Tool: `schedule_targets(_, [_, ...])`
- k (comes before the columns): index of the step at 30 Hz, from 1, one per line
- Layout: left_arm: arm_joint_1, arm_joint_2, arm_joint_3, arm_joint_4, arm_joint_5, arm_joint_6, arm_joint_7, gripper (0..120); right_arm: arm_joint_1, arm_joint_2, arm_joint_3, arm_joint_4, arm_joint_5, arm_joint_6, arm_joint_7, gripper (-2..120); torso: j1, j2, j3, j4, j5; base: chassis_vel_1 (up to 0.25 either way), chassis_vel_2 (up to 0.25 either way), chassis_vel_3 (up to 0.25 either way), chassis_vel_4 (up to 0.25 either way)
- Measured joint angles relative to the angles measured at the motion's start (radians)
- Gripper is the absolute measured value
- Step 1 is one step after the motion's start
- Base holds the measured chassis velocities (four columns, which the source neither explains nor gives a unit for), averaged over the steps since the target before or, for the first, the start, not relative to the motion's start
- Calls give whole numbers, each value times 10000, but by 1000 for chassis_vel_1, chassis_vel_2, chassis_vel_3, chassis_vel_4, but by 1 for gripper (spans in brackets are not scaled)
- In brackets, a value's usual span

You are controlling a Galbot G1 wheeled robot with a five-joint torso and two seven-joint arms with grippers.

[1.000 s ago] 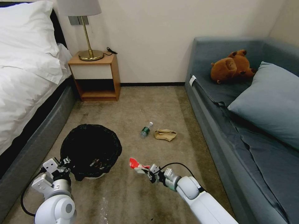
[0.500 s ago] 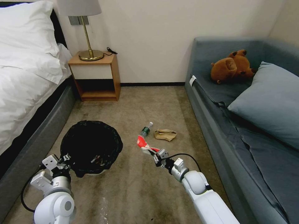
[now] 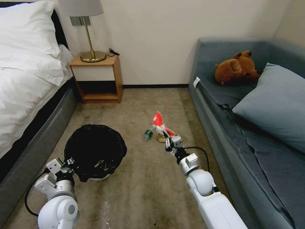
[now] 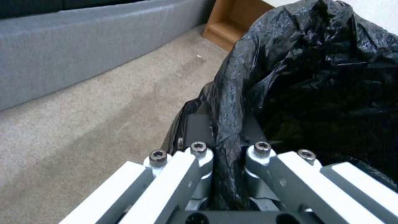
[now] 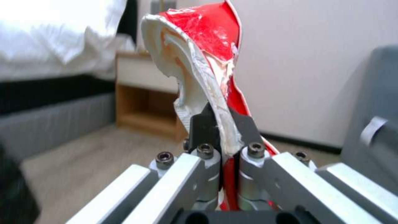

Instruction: Pick up the trash bin, then pick up the garbage on the floor and place it into the trash bin.

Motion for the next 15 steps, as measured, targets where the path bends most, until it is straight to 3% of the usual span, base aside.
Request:
schedule_targets(7, [-18,-109,149,352,145,-104,35,4,413,210,-613,1026,165,-672,699,0,0,-1,0,1,0,0,0,0,0])
schedule_targets(15, [-88,-245,276,384,268,-105,53,4,1110,459,-1692,1131,172,-1025,1027,0,0,0,0,1,0,0,0,0,0])
